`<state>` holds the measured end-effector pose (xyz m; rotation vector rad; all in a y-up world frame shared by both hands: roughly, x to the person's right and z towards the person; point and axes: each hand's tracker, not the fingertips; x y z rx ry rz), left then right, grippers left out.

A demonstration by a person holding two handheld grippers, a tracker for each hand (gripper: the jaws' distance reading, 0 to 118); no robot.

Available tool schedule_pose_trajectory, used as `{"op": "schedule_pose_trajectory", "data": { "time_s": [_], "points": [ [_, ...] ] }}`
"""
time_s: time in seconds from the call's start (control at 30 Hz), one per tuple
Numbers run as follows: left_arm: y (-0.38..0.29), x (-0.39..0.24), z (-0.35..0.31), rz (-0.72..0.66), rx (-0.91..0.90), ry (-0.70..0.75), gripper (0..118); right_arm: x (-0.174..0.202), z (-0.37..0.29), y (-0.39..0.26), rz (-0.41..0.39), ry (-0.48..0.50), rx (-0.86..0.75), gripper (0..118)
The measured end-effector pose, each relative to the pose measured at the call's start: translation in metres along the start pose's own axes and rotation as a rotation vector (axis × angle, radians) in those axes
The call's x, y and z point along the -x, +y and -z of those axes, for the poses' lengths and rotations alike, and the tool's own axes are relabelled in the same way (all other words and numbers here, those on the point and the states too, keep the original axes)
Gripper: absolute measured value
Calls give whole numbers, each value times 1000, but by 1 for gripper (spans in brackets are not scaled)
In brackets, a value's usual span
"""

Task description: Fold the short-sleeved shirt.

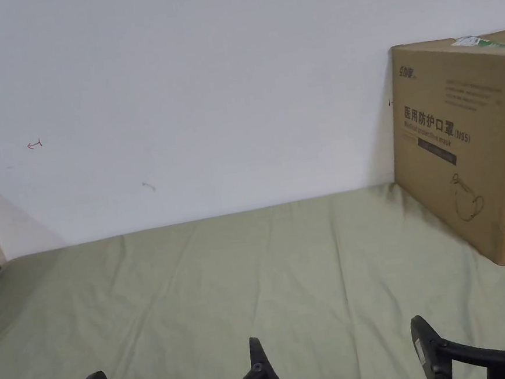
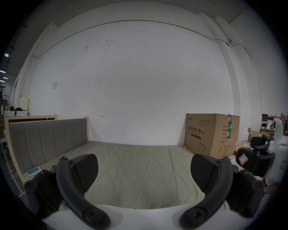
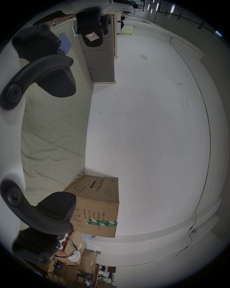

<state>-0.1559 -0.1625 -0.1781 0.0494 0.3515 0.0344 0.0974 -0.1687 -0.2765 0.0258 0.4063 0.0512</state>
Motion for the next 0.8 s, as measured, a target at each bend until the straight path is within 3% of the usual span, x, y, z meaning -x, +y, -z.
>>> {"op": "schedule_pose_trajectory", "data": {
  "time_s": [0.13,0.27,0.43,0.8],
  "points": [
    [0,11,2,-56,8,-66,118,1,1,0,2,5,7,118],
    [3,8,10,-47,80,12,118,2,6,1,-6,-1,31,118],
    [-1,9,13,-52,114,-8,118,2,9,1,4,-16,38,118],
    [-1,32,25,-181,204,65,117,4,16,-6,34,-41,69,118]
  ]
}}
